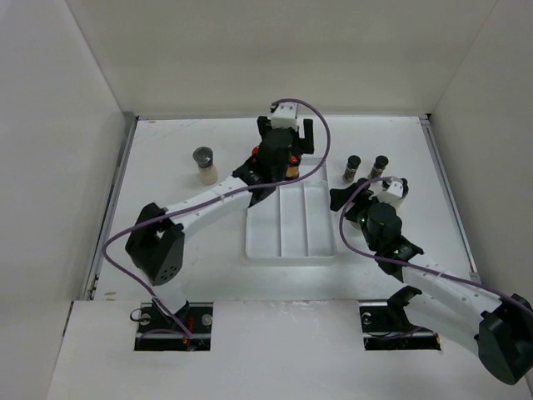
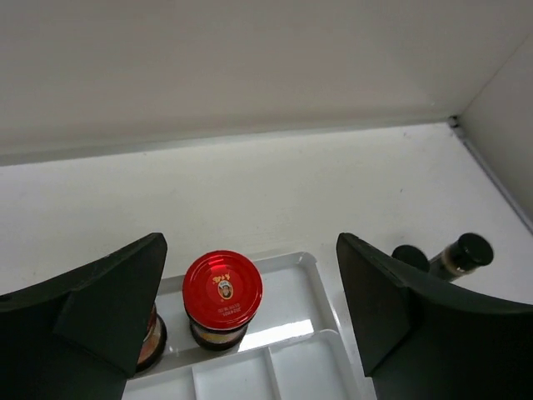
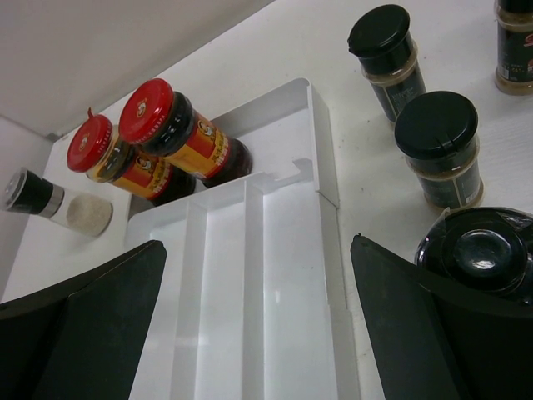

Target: Organize the condiment bottles

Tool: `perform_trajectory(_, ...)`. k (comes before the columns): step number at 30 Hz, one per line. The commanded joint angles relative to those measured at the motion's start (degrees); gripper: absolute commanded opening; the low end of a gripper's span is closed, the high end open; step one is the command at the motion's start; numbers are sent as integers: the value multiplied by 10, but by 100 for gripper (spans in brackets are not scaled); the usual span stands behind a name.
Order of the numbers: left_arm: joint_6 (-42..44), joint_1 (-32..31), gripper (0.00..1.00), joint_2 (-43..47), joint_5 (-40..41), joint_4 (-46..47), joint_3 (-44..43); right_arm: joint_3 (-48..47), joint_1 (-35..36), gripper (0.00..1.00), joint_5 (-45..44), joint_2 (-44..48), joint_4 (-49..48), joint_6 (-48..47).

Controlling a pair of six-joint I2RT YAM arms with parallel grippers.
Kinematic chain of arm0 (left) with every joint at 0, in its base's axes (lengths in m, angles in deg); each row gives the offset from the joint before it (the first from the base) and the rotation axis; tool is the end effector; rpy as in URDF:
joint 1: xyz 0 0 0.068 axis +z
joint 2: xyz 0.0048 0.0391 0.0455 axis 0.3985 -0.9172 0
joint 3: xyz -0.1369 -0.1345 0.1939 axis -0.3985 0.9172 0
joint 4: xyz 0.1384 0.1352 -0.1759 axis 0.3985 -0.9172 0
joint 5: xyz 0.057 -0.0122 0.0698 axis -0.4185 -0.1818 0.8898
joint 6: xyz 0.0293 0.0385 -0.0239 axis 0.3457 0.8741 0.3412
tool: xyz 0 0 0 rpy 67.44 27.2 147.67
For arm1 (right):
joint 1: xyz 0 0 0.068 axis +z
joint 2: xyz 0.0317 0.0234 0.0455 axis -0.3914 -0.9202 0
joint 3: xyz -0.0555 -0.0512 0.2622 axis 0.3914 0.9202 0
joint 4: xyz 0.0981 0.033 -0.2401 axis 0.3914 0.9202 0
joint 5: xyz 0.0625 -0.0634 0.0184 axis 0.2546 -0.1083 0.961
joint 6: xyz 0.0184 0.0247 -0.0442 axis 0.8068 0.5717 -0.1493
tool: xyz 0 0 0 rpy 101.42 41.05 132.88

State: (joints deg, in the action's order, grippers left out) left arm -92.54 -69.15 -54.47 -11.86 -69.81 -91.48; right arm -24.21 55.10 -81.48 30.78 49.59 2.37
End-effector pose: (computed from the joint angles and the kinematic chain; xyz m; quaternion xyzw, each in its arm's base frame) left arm 0.3121 -0.2940 0.3300 0.0371 0.7358 -0.1511 0.6591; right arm 0.1813 0.0964 0.2288 0.1667 0.7461 0.2219 0.6053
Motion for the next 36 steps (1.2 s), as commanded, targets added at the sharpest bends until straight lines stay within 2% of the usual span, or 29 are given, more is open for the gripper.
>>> perform_trajectory(1,-1,9,81,86,19,28,38,0,6,98,1,13,-36,-2)
perform_trajectory(2,-5,16,79,107,33,24,58,0,6,93,3,14,-36,-2)
perform_trajectory(6,-18,63,76,202,94,-7,156,-7,17,54,10,8,-35,-6)
perform_trajectory(7,-25,83,76,227,103,-16,183,-8,22,49,10,4,-35,-9)
perform_trajectory(9,-47,129,79,264,111,-43,226,-14,30,47,7,-5,-36,-14)
perform_trajectory(11,-76,169,80,282,103,-87,250,-17,34,51,6,-14,-36,-15)
perform_trajectory(13,-97,195,83,283,90,-114,265,-20,37,65,6,-19,-36,-19)
perform_trajectory(16,-104,222,86,255,81,-114,274,-21,38,83,6,-28,-40,-19)
perform_trajectory(19,-105,242,87,212,78,-93,271,-24,42,92,12,-36,-42,-21)
perform_trajectory(27,-97,273,88,109,45,-77,207,-28,52,99,12,-42,-42,-28)
perform_trajectory(34,-76,301,88,34,28,-78,141,-33,57,100,14,-54,-43,-30)
perform_trajectory(36,-70,302,86,19,28,-79,128,-33,57,100,14,-56,-43,-30)
